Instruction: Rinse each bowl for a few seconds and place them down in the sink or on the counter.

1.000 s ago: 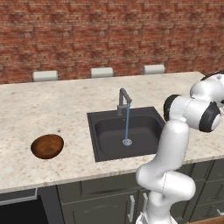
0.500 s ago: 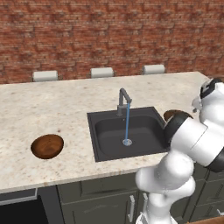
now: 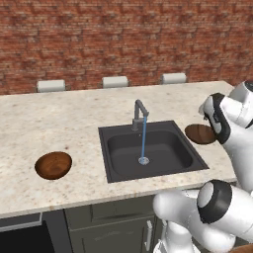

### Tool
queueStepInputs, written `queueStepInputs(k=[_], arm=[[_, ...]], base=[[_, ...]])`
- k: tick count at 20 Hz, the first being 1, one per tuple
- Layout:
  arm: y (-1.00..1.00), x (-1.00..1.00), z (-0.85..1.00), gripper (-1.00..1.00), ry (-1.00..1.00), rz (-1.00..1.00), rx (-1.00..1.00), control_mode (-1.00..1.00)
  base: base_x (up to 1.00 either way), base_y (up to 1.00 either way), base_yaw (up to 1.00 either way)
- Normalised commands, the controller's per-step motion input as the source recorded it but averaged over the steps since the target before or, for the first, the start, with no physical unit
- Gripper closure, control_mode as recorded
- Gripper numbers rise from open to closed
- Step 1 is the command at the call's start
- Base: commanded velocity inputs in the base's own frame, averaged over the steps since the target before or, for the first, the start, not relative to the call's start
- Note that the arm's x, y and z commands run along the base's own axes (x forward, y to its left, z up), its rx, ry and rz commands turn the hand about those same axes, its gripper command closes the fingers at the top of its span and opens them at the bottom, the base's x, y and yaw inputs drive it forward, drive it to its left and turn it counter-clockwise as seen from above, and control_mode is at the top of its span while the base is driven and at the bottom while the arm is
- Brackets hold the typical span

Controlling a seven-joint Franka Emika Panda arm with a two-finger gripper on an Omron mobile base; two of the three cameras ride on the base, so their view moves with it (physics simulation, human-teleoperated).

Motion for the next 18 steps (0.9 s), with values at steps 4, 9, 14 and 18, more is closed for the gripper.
queueStepInputs(k=[4, 9, 14, 18], arm=[[0.74, 0.0, 0.53, -1.0, 0.18, 0.0, -0.03, -1.0], [0.7, 0.0, 0.42, -1.0, 0.25, 0.0, 0.0, -1.0], [0.76, 0.0, 0.25, -1.0, 0.25, 0.01, 0.04, -1.0], [0.74, 0.0, 0.14, -1.0, 0.23, 0.05, 0.04, -1.0]], base=[[0.0, 0.0, 0.0], [0.0, 0.0, 0.0], [0.0, 0.0, 0.0], [0.0, 0.0, 0.0]])
